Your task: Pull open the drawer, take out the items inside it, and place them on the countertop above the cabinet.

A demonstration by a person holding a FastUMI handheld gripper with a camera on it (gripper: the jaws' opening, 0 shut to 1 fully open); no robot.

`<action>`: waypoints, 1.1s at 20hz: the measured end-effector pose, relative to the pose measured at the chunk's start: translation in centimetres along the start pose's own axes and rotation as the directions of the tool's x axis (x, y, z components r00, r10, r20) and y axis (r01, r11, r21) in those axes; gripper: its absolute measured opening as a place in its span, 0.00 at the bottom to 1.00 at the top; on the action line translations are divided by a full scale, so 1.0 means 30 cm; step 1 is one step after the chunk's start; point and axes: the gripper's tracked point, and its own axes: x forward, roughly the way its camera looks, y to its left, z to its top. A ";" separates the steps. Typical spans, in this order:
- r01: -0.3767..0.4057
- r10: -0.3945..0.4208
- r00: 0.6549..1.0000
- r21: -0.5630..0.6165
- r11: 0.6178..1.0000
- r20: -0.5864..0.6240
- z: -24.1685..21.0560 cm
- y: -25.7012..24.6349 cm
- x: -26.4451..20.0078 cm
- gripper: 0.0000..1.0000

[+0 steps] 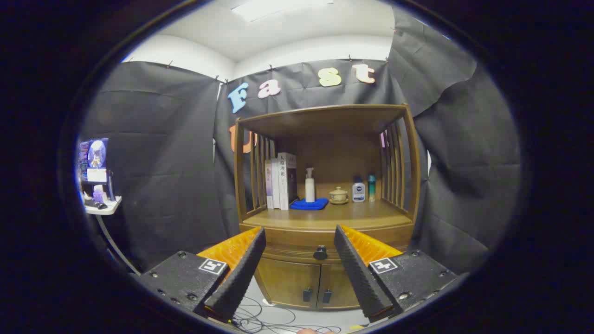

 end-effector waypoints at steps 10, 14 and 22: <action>-0.025 0.025 0.999 -0.013 1.000 0.021 -0.001 0.018 -0.008 0.97; -0.026 0.026 0.999 -0.005 1.000 0.020 -0.006 0.015 -0.001 0.97; -0.026 0.026 0.999 -0.004 1.000 0.021 -0.009 0.017 0.009 0.97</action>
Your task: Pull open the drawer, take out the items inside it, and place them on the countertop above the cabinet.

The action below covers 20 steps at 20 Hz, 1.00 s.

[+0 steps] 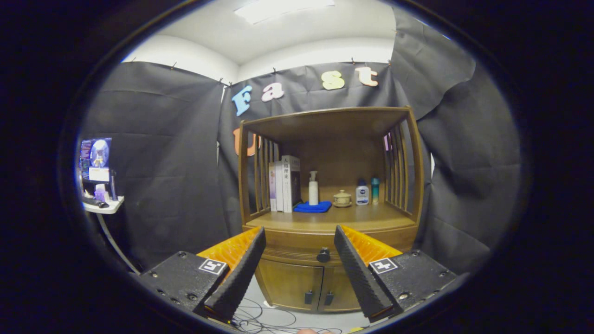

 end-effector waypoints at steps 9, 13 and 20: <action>-0.015 0.015 1.000 -0.019 1.000 -0.012 -0.031 0.017 0.060 0.97; -0.020 0.019 0.999 -0.021 1.000 -0.046 -0.086 0.023 0.094 0.97; -0.017 0.015 0.997 -0.026 1.000 -0.071 -0.150 0.006 0.178 0.97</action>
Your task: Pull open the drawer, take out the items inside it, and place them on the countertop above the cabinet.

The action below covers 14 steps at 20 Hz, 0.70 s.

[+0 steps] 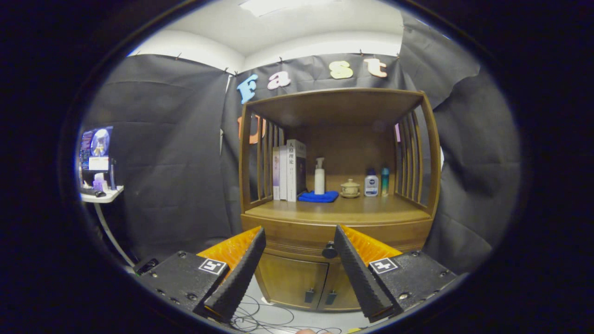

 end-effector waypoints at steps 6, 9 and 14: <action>0.066 -0.066 0.998 -0.009 0.998 -0.015 -0.090 -0.062 0.174 0.97; 0.117 -0.117 0.992 -0.016 0.993 -0.056 -0.179 -0.107 0.282 0.97; 0.196 -0.191 0.973 0.026 0.980 -0.128 -0.308 -0.197 0.443 0.95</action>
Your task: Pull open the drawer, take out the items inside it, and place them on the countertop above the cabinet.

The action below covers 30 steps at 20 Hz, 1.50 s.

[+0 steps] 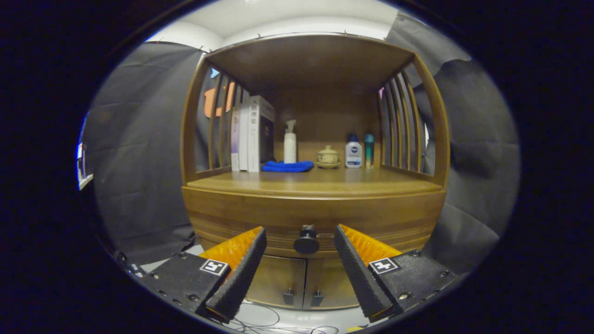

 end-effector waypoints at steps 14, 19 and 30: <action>0.091 -0.087 0.988 0.023 0.996 -0.124 -0.115 -0.034 0.206 0.52; 0.099 -0.095 0.989 0.028 0.995 -0.115 -0.111 -0.032 0.213 0.43; 0.100 -0.097 0.988 0.027 0.995 -0.119 -0.133 -0.029 0.139 0.32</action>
